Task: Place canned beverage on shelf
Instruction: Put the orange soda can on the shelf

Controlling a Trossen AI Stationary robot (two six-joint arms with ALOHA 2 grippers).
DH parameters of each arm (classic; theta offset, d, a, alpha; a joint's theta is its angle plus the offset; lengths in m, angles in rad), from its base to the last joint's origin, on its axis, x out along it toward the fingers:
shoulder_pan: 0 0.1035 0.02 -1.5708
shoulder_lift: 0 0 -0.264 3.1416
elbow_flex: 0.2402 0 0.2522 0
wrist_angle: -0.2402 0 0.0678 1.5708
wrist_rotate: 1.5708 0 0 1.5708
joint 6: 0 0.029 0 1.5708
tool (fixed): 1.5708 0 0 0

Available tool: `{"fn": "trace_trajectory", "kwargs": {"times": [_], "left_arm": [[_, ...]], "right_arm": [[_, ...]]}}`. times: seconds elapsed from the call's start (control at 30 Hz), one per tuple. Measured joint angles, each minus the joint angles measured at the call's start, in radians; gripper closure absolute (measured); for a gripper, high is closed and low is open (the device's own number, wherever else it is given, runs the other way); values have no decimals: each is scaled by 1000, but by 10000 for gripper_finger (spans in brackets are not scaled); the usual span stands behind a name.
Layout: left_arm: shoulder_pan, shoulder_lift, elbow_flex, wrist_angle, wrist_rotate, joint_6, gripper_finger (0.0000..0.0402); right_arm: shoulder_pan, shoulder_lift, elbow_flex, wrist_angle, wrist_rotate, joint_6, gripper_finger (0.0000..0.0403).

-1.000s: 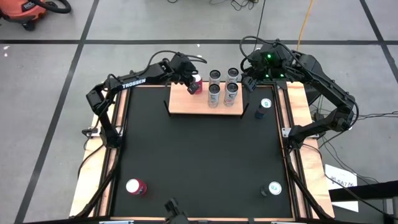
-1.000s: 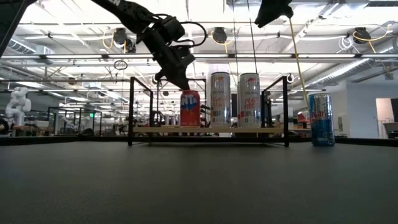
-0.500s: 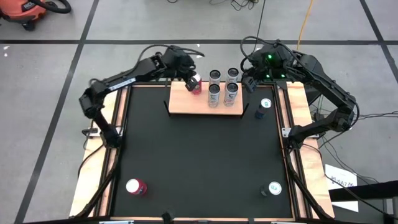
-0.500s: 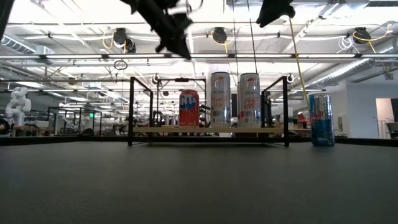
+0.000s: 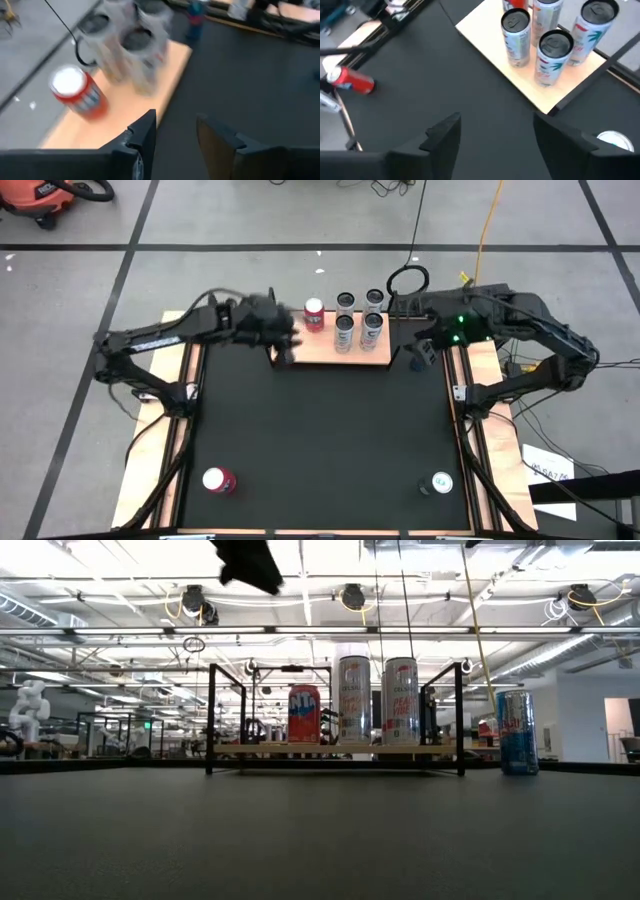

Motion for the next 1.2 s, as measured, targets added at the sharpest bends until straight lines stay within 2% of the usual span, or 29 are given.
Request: {"fn": "trace_trajectory", "kwargs": {"times": [0.17, 0.3, 0.4, 0.5, 0.73, 0.87, 1.0, 1.2], "left_arm": [[-223, -99, -1, -260, -92, -234, 260], [-415, -147, -1, -463, -104, -484, 257], [-564, -167, -1, -550, -127, -666, 236], [-720, -169, -1, -591, -150, -813, 197], [-1032, -158, -106, -585, -131, -1165, 86], [-1161, -157, -197, -486, -112, -1304, 34], [-1254, -148, -280, -358, -114, -1308, 6], [-1324, -110, -365, -357, -121, -1303, 2]], "right_arm": [[140, 42, 0, 1, 143, 134, 156], [214, 111, 0, 22, 214, 184, 156], [242, 168, 0, 53, 237, 191, 156], [258, 227, 0, 105, 243, 190, 156], [271, 333, 0, 189, 231, 175, 156], [276, 368, 0, 209, 213, 175, 156], [281, 382, 0, 236, 210, 175, 156], [284, 384, 0, 253, 210, 175, 156]]}}
